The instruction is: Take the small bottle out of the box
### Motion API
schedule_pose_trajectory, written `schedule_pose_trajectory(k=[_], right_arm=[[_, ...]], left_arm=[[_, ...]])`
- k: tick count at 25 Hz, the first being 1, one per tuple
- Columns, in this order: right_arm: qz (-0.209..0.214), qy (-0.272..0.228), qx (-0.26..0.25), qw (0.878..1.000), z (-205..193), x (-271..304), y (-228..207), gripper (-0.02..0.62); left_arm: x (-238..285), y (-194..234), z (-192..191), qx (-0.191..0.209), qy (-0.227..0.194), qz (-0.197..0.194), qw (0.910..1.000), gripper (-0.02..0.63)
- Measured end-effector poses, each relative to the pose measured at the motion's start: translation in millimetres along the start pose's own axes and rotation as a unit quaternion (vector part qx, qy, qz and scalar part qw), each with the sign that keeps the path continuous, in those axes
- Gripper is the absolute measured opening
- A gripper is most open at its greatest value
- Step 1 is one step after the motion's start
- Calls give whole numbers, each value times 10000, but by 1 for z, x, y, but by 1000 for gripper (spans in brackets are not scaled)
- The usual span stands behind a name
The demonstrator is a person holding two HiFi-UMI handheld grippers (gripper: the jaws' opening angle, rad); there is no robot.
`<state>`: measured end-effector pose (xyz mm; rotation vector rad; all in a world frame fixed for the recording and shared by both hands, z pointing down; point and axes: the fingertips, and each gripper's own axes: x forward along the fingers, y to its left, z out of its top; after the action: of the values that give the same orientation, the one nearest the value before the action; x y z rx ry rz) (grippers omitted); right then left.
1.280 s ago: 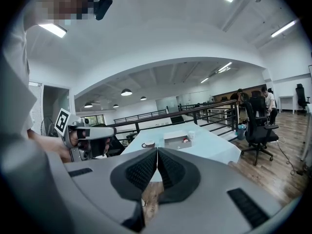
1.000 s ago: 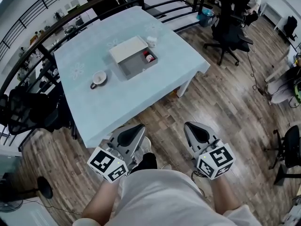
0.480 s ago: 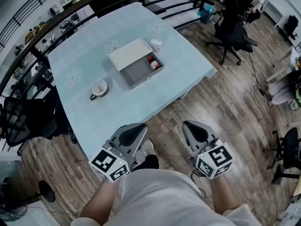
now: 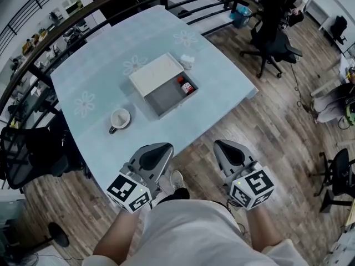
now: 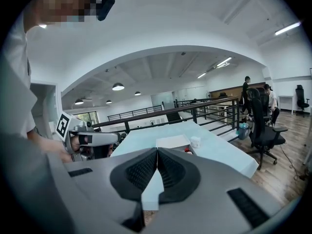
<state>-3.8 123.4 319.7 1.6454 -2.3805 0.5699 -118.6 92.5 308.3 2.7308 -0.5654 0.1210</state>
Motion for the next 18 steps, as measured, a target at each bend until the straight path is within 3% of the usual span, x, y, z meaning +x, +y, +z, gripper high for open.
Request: schedule_pose_trajectory(k=[18], right_arm=[[-1, 17, -97, 10000, 26, 58, -9, 21]], left_arm=[[19, 61, 21, -8, -42, -48, 10000, 28]])
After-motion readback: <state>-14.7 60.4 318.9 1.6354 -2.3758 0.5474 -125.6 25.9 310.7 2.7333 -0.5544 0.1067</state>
